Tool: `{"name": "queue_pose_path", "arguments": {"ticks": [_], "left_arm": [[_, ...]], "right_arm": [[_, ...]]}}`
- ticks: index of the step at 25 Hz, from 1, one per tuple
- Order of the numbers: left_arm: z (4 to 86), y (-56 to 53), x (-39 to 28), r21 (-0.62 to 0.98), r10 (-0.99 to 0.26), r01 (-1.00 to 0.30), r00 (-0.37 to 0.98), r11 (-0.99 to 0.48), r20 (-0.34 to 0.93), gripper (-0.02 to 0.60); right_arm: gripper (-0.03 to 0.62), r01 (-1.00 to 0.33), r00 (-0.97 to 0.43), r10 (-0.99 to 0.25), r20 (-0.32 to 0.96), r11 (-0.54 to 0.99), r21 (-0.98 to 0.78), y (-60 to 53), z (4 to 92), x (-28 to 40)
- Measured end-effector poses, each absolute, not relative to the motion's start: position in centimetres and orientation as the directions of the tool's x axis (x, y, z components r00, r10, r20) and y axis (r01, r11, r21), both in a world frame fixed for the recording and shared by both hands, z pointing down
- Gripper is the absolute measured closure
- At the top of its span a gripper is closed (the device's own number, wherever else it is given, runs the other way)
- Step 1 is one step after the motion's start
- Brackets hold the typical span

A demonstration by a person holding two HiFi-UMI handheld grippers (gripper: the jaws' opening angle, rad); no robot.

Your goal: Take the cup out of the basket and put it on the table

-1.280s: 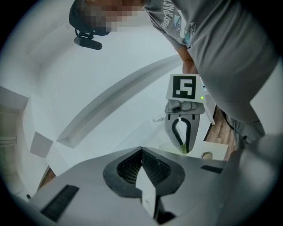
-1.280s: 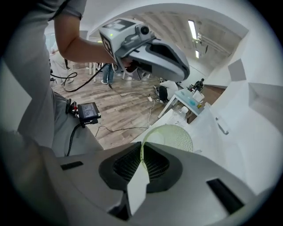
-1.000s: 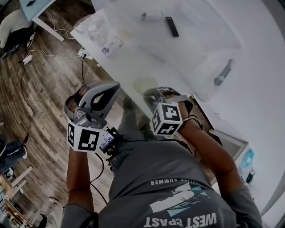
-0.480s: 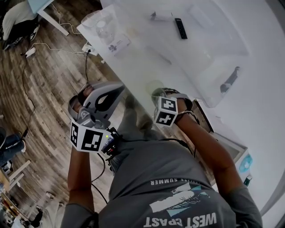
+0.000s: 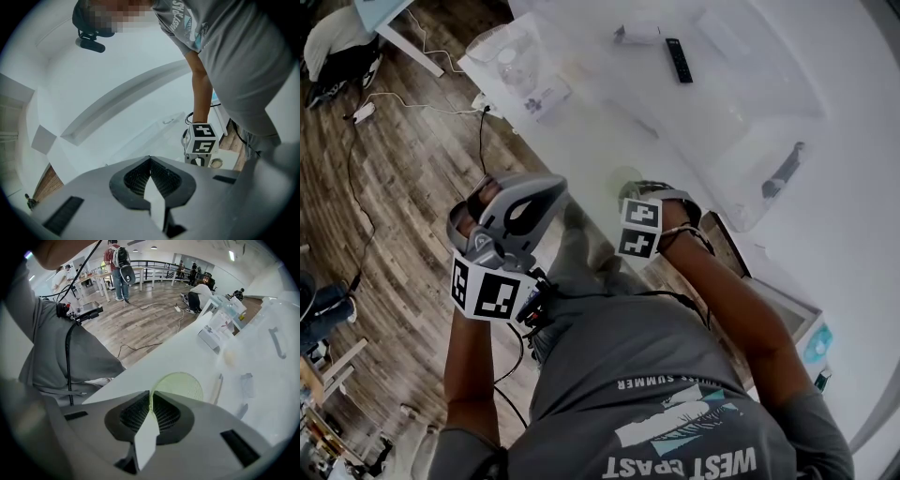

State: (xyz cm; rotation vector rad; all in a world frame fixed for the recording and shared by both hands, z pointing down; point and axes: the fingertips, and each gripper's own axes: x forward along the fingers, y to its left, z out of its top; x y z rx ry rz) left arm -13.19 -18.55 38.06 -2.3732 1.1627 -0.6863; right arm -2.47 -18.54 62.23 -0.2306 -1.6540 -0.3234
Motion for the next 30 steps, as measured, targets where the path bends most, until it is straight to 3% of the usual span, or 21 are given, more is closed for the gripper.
{"name": "queue_pose_path", "arguments": {"ticks": [18, 30], "left_arm": [[37.3, -19.5, -13.0, -0.566, -0.785, -0.573, 0.57, -0.592, 0.243, 0.572], [35.4, -18.9, -11.5, -0.6, -0.778, -0.542, 0.58, -0.588, 0.239, 0.572]], "right_arm": [[0.53, 0.29, -0.256, -0.098, 0.962, 0.941, 0.174, -19.1, 58.8, -4.2], [0.529, 0.128, -0.474, -0.179, 0.862, 0.955, 0.269, -19.4, 52.3, -4.4]]}}
